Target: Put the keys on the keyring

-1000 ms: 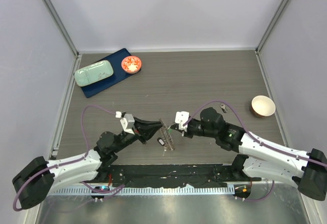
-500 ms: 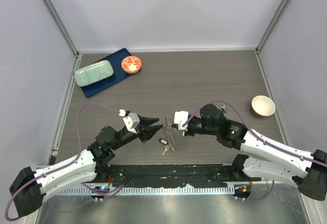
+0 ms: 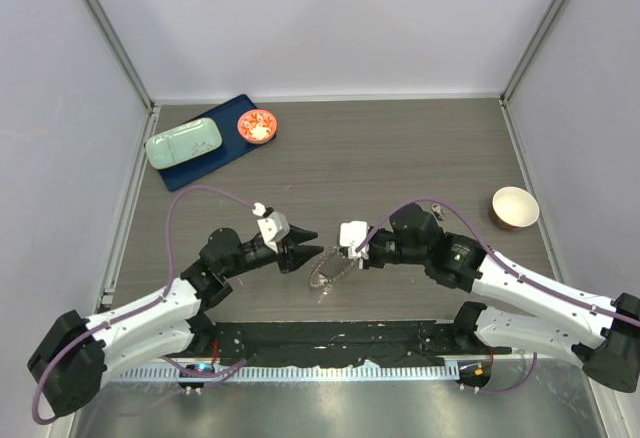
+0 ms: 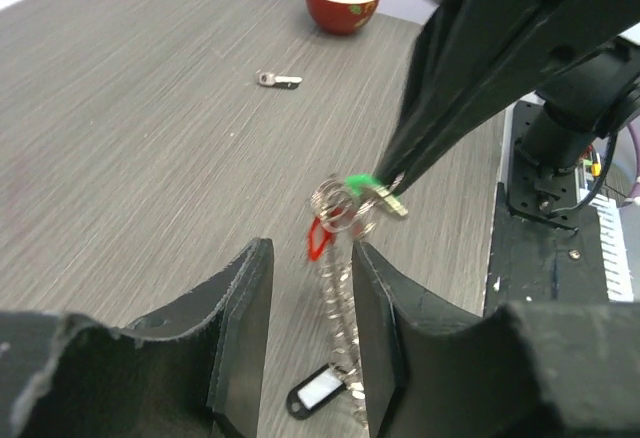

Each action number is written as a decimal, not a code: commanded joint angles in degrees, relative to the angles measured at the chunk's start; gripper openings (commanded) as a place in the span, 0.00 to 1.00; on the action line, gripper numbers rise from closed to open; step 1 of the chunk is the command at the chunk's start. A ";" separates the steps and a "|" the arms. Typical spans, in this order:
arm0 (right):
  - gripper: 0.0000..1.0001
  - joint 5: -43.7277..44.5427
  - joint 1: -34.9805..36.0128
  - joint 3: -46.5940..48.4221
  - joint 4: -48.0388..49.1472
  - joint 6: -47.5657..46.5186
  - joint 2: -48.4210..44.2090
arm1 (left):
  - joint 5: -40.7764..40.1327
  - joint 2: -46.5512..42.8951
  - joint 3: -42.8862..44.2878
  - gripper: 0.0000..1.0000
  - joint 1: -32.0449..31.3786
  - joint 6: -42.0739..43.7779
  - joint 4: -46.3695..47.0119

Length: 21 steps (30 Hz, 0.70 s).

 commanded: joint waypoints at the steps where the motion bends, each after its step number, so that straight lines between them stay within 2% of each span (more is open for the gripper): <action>1: 0.01 -1.27 0.34 2.54 1.98 -1.12 -1.36 | 13.25 3.79 -2.25 0.43 6.91 -2.53 16.79; 5: 0.01 -1.36 0.26 2.54 1.63 -1.47 -0.92 | 22.73 9.42 0.99 0.44 8.77 -2.53 19.79; 7: 0.01 -1.27 0.26 2.62 1.45 -1.56 -0.74 | 24.86 12.41 1.70 0.44 9.12 -2.88 22.34; 10: 0.01 -1.09 0.17 2.71 1.10 -1.65 -0.65 | 29.25 14.79 3.81 0.45 9.56 -1.66 21.22; 15: 0.01 -1.01 0.17 2.80 1.19 -1.65 0.05 | 33.55 16.37 6.10 0.44 9.56 -1.04 19.19; 21: 0.01 -0.92 0.26 3.06 1.36 -1.83 0.67 | 35.15 18.83 7.77 0.39 9.56 -0.60 15.50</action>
